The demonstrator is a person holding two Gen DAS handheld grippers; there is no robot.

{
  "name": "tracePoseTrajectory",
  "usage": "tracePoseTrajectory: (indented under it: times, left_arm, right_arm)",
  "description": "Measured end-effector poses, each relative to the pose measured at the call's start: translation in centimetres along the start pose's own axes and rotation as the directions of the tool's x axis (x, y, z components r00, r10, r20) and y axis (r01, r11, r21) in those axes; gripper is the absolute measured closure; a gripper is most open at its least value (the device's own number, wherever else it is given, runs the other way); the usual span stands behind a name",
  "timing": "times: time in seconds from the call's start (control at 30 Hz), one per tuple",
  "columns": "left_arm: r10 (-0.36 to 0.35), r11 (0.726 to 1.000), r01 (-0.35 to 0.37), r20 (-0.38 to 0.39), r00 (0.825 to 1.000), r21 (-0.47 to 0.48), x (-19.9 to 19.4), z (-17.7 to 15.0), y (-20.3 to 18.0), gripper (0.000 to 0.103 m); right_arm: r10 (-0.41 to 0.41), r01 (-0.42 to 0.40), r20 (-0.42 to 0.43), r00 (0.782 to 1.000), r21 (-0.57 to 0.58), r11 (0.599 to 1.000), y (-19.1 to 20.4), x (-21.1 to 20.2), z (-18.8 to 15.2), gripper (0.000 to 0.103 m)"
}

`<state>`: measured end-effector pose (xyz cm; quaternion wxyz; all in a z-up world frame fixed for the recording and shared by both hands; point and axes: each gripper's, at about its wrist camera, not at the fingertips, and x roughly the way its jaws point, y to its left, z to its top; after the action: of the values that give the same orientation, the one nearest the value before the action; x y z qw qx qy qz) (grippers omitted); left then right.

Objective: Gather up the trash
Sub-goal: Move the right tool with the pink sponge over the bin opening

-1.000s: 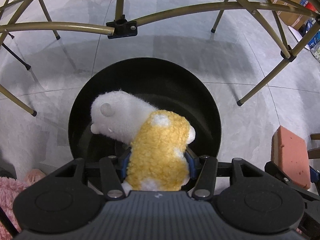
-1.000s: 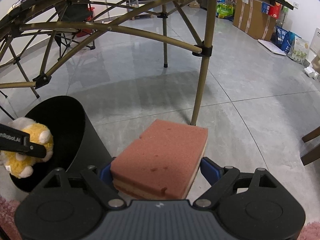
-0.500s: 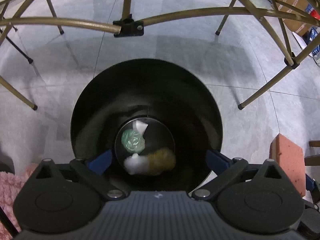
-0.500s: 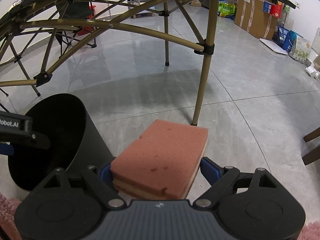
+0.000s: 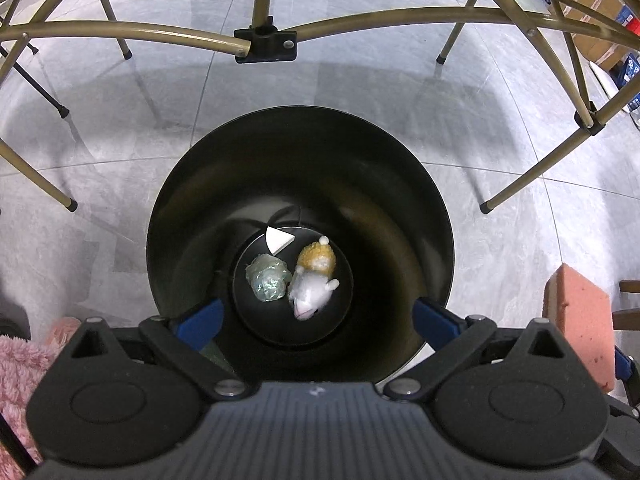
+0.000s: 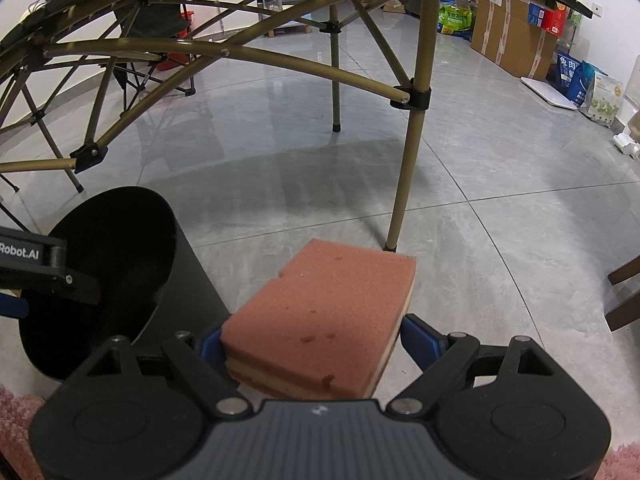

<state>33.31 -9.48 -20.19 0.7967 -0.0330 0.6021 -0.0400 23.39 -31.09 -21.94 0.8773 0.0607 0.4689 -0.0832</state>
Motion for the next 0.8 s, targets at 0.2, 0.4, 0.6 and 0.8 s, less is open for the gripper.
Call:
tracePoseTrajectory:
  times: [0.2,0.4,0.6,0.8]
  left_arm:
    - [0.010,1.000,-0.010,0.015,1.000,0.001,-0.3,-0.1,0.3,0.000]
    - [0.023,1.000,-0.023,0.039,0.999,0.001,-1.0,-0.3,1.1,0.000]
    - [0.034,0.999,-0.033,0.056,0.998,-0.012,-1.6,-0.5,2.3,0.000]
    - [0.041,0.999,-0.039,0.079,0.996,-0.032,-2.4,-0.7,3.7,0.000]
  right_arm:
    - [0.004,-0.004,0.002,1.000,0.000,1.000,0.1,-0.2,-0.1,0.016]
    - [0.016,-0.016,0.014,1.000,-0.005,1.000,0.4,-0.7,-0.1,0.016]
    - [0.031,-0.031,0.025,0.999,-0.018,0.999,1.2,-1.2,0.1,0.016]
    - [0.043,-0.041,0.041,0.998,-0.039,0.998,2.3,-1.9,0.5,0.016]
